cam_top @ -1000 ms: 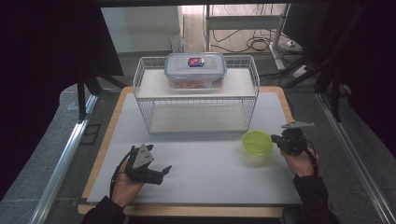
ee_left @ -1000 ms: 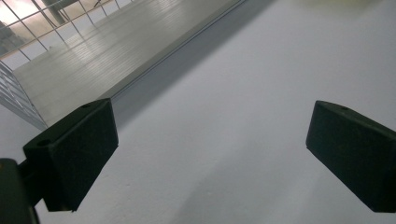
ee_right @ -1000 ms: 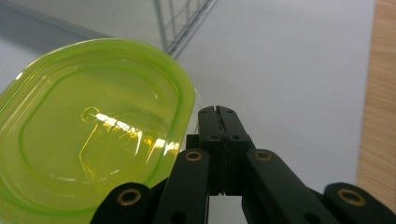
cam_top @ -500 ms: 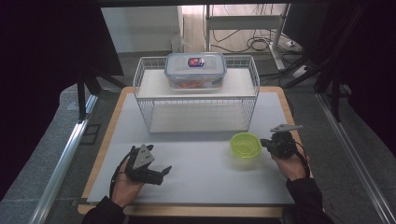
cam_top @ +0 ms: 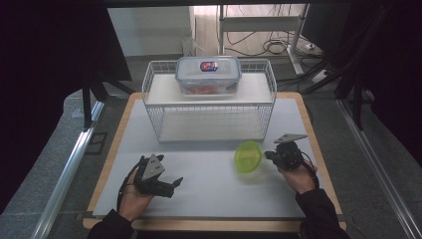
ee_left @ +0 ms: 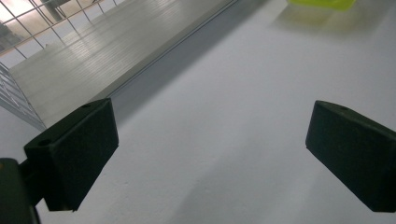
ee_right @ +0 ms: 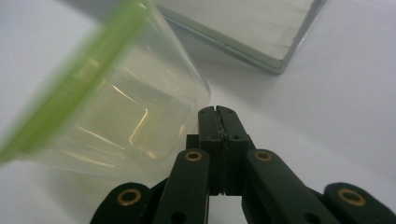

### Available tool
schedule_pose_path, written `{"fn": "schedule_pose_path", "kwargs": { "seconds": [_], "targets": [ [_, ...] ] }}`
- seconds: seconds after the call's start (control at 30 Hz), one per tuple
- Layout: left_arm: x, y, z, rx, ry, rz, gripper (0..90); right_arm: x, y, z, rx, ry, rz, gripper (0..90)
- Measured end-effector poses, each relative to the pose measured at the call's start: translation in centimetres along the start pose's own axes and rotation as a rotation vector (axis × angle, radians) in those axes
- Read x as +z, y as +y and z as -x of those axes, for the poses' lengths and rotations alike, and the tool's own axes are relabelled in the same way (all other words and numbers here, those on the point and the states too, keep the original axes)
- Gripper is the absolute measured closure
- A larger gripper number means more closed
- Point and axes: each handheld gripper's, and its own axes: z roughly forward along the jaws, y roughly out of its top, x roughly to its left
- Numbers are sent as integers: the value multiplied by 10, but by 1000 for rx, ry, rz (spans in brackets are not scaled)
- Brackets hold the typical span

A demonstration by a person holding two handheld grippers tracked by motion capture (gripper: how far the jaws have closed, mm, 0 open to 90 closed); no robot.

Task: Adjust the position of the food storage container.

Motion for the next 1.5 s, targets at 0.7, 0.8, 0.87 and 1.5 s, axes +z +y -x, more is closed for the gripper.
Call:
{"fn": "schedule_pose_path", "kwargs": {
  "seconds": [0.7, 0.8, 0.87, 1.5],
  "targets": [
    [1, -1, -1, -6, -3, -9, 24, 1, 6, -4, -1, 34, 44, 898],
    [0, 0, -1, -6, -2, -8, 24, -8, 11, -8, 1, 59, 85, 898],
    [0, 0, -1, -5, -1, -6, 23, -11, 15, -13, -7, 72, 94, 898],
    [0, 0, 0, 6, -2, -14, 24, -18, 55, -57, -113, 162, 137, 896]
  ]
}}
